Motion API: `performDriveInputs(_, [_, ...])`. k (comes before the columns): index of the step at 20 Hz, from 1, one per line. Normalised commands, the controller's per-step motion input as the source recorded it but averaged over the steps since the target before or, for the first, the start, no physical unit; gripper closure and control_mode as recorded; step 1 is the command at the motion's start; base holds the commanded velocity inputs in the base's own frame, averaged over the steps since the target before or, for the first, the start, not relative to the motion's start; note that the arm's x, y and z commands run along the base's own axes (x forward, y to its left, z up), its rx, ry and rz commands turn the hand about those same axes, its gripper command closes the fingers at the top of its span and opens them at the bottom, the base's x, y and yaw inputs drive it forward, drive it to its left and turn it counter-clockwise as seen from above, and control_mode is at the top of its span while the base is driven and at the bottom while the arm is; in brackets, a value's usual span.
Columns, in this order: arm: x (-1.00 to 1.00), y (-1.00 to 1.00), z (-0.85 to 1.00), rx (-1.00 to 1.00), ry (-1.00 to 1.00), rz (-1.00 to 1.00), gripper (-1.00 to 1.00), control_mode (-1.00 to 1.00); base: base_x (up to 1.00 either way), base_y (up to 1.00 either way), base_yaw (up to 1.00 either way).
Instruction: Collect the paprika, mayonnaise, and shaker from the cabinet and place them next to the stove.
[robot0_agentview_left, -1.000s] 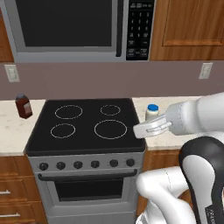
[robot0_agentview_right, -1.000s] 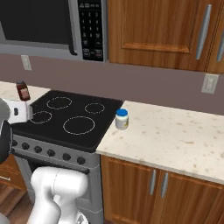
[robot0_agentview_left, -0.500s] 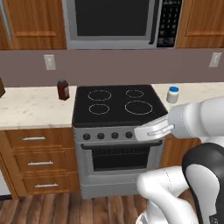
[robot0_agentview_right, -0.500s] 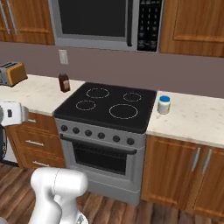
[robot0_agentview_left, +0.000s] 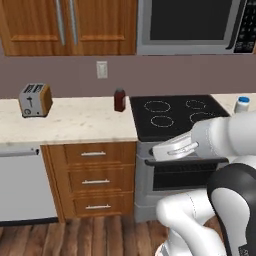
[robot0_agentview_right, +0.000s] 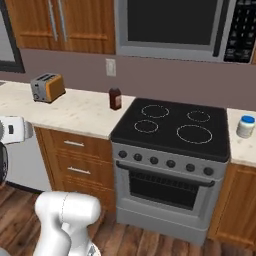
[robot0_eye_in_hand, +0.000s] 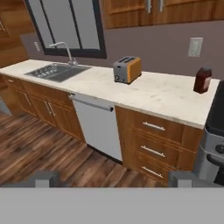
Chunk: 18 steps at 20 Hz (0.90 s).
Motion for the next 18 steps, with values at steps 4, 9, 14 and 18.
performDriveInputs(4, [0.0,0.0,0.0,0.0,0.0,0.0,-1.0,1.0,0.0,1.0,0.0])
performDriveInputs(9, [0.0,0.0,0.0,0.0,0.0,0.0,-1.0,1.0,0.0,1.0,0.03])
performDriveInputs(14, [0.0,0.0,0.0,0.0,0.0,0.0,-1.0,1.0,0.0,1.0,0.05])
performDriveInputs(18, [0.0,0.0,0.0,0.0,0.0,0.0,-1.0,1.0,0.0,1.0,0.08])
